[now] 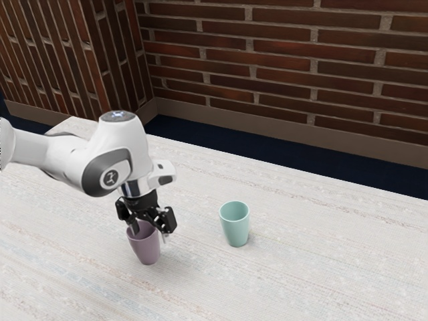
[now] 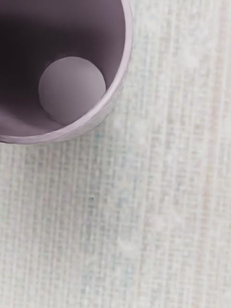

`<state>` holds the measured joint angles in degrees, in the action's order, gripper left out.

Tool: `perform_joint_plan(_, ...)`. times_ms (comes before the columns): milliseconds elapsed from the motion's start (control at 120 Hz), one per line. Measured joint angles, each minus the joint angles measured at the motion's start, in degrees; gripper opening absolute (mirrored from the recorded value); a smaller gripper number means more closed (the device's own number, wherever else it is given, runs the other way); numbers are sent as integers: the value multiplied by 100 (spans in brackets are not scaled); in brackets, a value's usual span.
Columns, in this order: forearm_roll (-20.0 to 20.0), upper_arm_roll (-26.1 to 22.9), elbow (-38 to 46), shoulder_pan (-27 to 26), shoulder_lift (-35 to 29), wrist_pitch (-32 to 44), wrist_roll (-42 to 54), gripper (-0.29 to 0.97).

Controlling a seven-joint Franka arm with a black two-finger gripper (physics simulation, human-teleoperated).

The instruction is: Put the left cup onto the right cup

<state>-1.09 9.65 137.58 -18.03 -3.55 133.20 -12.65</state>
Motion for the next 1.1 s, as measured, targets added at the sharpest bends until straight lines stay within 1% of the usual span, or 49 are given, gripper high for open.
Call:
perform_joint_plan(808, -3, 2, -74, 13, 474, 200, -114, 59)
perform_joint_plan(1100, -6, 2, -80, -28, 558, 326, -127, 47)
